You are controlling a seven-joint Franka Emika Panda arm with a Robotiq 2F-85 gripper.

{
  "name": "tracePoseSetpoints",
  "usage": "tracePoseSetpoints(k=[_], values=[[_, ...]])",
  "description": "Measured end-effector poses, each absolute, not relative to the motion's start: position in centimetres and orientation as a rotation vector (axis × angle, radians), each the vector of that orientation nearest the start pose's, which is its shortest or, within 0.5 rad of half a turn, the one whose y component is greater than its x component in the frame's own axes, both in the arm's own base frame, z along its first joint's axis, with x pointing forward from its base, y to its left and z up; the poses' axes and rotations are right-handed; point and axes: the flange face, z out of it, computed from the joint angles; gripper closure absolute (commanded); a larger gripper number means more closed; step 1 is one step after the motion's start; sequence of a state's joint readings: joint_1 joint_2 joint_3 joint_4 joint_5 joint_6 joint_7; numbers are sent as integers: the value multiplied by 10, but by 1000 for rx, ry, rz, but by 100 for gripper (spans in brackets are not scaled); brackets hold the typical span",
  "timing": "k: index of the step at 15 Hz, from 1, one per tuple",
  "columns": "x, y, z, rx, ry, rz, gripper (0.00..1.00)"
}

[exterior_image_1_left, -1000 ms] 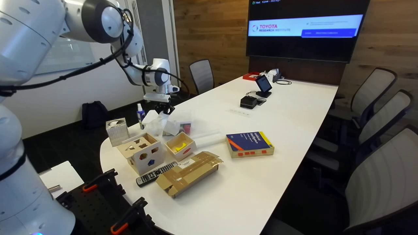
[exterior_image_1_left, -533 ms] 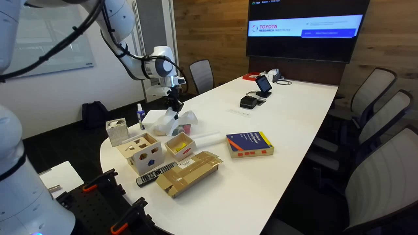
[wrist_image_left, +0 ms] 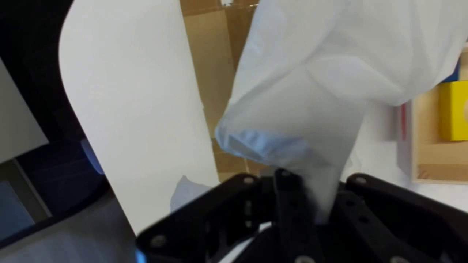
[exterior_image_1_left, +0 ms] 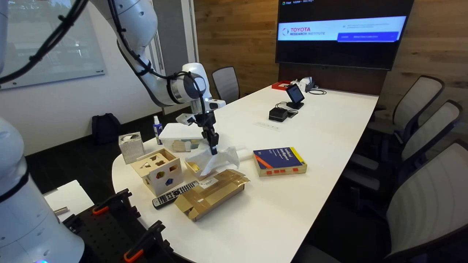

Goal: Wipe the cardboard box with the napkin

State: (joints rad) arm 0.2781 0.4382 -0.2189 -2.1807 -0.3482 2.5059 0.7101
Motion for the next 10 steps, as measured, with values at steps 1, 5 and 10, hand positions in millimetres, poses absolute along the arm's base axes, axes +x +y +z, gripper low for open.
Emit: tracePoseSetpoints(k=[1, 5, 10], values=[[543, 16, 176, -3390, 669, 9, 100], [535, -32, 145, -3349, 825, 34, 100], [545, -52, 92, -3299, 851, 69, 100]])
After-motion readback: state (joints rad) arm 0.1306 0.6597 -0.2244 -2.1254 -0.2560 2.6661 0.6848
